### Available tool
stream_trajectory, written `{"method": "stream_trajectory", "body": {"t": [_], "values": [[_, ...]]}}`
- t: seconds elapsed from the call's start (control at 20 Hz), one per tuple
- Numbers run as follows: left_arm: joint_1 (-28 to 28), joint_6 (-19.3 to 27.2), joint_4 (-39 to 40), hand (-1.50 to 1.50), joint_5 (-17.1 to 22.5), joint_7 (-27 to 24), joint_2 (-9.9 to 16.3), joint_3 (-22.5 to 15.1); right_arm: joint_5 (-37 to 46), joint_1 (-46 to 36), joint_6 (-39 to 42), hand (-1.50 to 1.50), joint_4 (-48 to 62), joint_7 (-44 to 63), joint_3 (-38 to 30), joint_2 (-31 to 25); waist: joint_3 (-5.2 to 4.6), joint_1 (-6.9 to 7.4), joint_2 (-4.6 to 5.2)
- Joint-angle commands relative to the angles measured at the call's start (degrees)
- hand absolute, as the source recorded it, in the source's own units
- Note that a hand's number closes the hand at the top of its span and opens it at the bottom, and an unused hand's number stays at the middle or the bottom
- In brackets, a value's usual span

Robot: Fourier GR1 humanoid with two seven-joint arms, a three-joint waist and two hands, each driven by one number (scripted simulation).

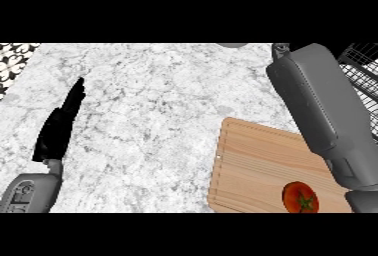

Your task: Pick the can from the cutting board and place it in the tiered basket

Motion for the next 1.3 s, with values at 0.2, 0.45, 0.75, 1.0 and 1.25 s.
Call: {"method": "stream_trajectory", "body": {"t": [0.2,0.45,0.75,1.0,1.25], "values": [[0.53,0.24,1.04,0.00,-0.17,0.00,0.21,1.13,10.01,-12.40,5.18,1.50,11.41,10.61,-4.02,-2.30,0.08,-1.77,-0.31],[0.82,-0.31,-1.62,0.00,0.41,1.48,0.82,2.11,7.44,-13.81,1.41,1.50,13.81,4.61,-10.08,-3.62,0.17,-1.93,-0.36],[0.31,0.51,-0.29,0.00,-0.97,0.49,-0.97,1.34,7.41,-15.27,3.44,1.50,20.95,-3.87,-12.56,-6.99,0.15,-2.31,-0.24],[2.21,-0.63,-0.66,0.00,-0.07,-0.48,0.48,2.93,11.70,-11.64,8.99,1.50,22.24,-4.81,-9.92,-12.64,0.15,-3.17,-0.72],[1.04,-0.88,-0.35,0.00,-0.13,0.75,0.65,3.35,15.50,-9.61,11.15,1.50,26.47,-4.34,-8.59,-16.34,0.15,-3.06,-0.54]]}}
